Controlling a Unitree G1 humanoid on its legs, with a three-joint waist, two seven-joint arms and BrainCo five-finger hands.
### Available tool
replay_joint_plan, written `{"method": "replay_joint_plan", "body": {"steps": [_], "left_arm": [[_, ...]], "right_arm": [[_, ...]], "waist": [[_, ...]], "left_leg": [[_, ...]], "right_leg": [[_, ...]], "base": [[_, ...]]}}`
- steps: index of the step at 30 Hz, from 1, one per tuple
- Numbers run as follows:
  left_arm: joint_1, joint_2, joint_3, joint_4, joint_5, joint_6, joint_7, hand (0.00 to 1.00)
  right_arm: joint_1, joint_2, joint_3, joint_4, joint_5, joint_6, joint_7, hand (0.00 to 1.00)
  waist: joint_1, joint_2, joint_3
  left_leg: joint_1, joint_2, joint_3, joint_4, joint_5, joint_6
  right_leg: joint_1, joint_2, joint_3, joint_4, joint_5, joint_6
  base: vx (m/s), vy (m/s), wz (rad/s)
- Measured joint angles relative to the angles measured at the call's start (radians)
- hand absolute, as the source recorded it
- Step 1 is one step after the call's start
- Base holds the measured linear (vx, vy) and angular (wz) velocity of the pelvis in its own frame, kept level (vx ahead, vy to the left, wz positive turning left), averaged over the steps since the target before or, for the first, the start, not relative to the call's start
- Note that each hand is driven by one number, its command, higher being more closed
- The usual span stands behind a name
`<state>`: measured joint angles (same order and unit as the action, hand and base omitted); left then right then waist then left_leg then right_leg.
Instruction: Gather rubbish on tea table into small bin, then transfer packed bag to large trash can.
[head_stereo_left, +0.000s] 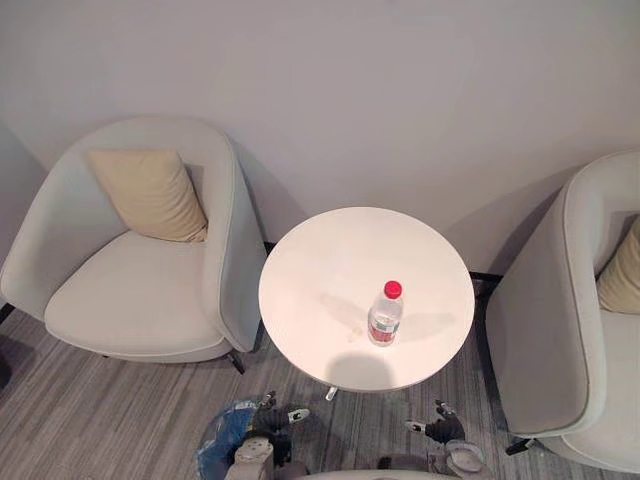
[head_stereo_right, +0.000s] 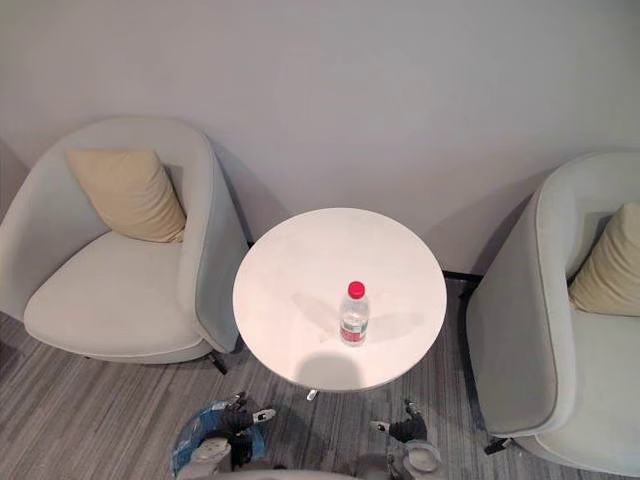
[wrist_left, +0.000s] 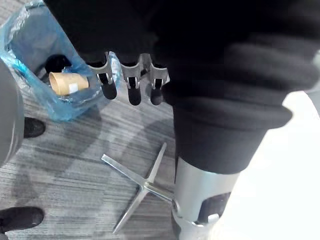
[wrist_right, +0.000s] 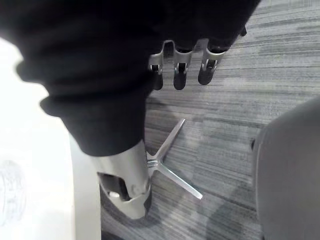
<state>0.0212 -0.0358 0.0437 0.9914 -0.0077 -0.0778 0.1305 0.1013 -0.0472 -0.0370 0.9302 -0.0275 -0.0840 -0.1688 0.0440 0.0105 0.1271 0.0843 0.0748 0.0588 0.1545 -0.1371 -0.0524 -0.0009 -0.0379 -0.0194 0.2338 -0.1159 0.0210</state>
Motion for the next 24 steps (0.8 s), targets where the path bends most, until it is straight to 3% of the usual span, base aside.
{"method": "replay_joint_plan", "body": {"steps": [3,17,19,24], "left_arm": [[0.001,0.012,0.001,0.001,0.000,0.001,0.000,0.00],[-0.001,0.048,-0.058,0.039,0.002,0.001,0.003,0.00],[0.006,0.073,-0.082,0.040,0.002,0.003,-0.004,0.00],[0.024,0.109,-0.102,0.043,0.002,0.003,-0.022,0.00]], "right_arm": [[0.011,-0.001,-0.003,0.029,0.005,-0.008,0.000,0.00],[0.048,-0.014,-0.054,-0.044,0.039,-0.020,-0.030,0.00],[0.024,-0.089,-0.118,-0.129,0.064,-0.012,-0.020,0.00],[-0.097,-0.269,-0.185,-0.080,0.135,-0.020,-0.018,0.00]], "waist": [[0.001,-0.020,-0.013],[-0.006,0.005,-0.028],[-0.011,0.005,-0.028],[-0.007,-0.001,-0.029]], "left_leg": [[0.003,-0.002,-0.008,-0.022,0.020,-0.001],[0.034,-0.022,-0.020,-0.092,0.058,0.008],[0.039,-0.025,-0.018,-0.113,0.061,0.008],[0.059,-0.025,-0.023,-0.121,0.073,0.004]], "right_leg": [[0.009,-0.001,-0.007,-0.029,0.016,-0.001],[0.049,-0.009,-0.011,-0.099,0.055,0.010],[0.048,-0.009,-0.005,-0.099,0.055,0.010],[0.048,-0.006,-0.006,-0.100,0.055,0.010]], "base": [[-0.01,-0.011,0.09],[-0.01,0.004,0.01],[-0.06,-0.003,-0.05],[0.00,-0.007,0.02]]}}
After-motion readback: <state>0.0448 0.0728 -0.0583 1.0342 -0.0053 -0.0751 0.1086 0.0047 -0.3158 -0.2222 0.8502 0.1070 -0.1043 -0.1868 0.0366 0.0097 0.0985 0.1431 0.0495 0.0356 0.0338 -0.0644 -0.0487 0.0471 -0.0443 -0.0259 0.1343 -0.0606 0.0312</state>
